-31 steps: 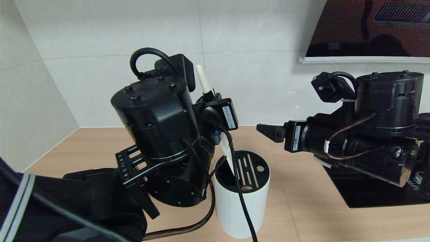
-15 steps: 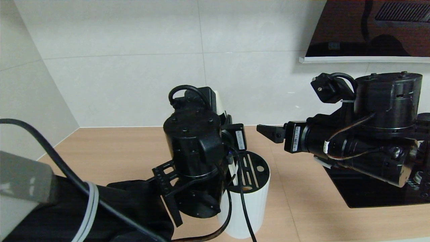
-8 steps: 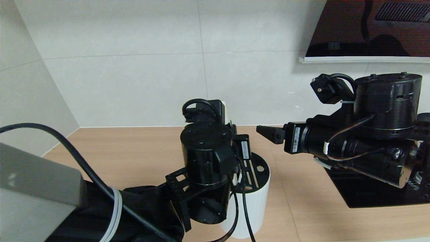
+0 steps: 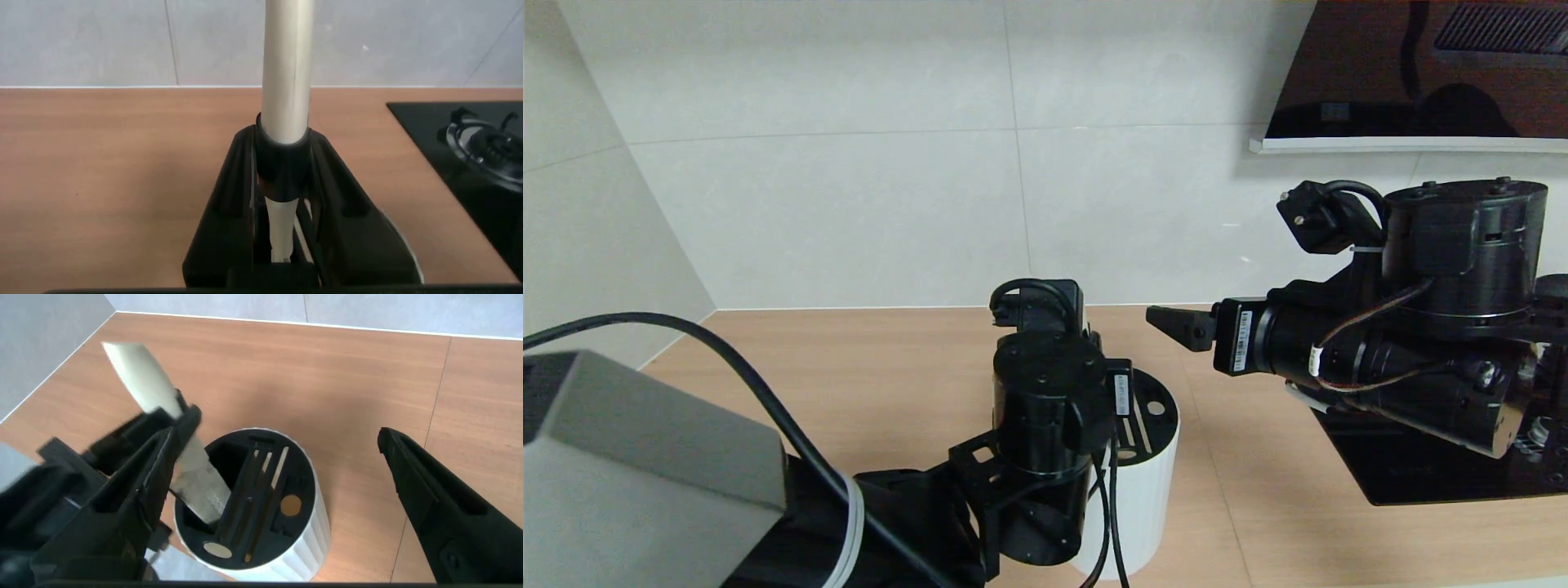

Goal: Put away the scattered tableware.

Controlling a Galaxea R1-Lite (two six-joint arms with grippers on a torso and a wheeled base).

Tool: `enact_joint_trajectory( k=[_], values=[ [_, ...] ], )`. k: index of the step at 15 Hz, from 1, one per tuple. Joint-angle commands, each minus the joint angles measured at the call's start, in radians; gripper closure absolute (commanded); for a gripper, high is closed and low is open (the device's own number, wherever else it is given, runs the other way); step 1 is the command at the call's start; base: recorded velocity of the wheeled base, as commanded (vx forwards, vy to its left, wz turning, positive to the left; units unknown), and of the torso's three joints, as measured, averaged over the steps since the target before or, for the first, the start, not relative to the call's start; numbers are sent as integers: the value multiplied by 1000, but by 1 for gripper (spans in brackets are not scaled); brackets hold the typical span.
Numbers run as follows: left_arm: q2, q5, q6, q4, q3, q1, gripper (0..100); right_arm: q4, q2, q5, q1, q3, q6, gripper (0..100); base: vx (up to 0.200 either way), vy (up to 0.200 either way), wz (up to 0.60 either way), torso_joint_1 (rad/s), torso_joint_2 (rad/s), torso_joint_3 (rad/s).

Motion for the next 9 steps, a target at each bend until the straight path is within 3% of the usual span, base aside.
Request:
enact_joint_trajectory(
  k=[1,9],
  values=[
    [26,1,0,0,0,0,100,-2,1,0,0,0,0,0,0,0,0,0,0,0],
    [54,2,-9,0,3,-9,100,-2,0,0,0,0,0,0,0,0,0,0,0,0]
  ],
)
